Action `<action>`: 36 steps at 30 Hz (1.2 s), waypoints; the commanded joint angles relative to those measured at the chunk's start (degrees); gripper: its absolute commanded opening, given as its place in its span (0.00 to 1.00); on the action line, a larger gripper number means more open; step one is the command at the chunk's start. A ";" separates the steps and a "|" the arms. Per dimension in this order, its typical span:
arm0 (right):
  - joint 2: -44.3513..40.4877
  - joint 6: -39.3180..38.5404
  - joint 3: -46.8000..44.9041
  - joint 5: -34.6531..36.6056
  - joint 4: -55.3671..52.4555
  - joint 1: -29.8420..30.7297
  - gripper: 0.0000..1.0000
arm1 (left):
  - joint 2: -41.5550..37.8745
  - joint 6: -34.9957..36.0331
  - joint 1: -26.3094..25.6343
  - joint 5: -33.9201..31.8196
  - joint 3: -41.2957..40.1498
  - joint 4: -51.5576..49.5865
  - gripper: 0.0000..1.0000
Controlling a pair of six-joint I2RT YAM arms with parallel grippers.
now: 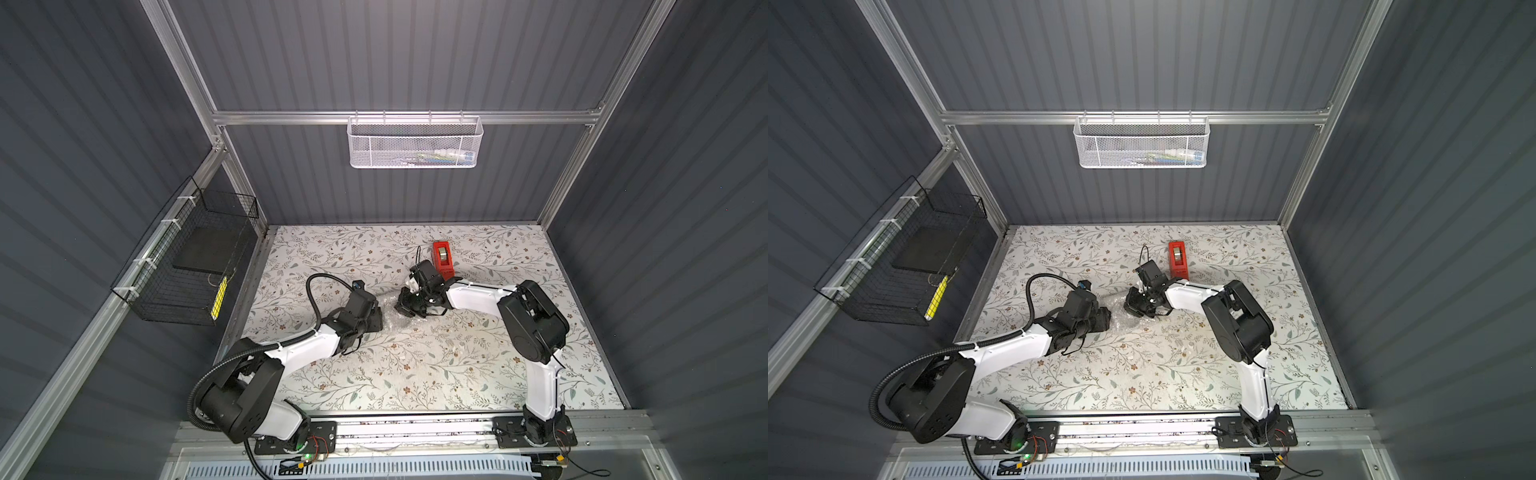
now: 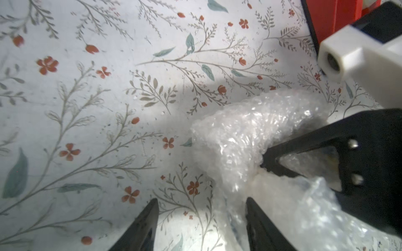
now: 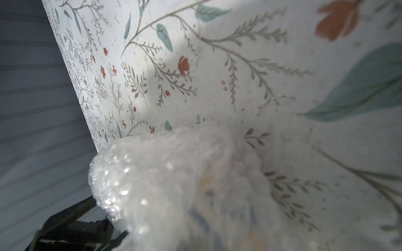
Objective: Wrap bowls in bubble wrap
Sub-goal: Wrap the bubble wrap at the center of the board.
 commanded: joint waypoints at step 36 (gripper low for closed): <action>4.47 -1.51 2.43 8.94 -8.35 0.21 0.00 | 3.95 -2.72 0.44 18.63 -0.65 8.39 0.78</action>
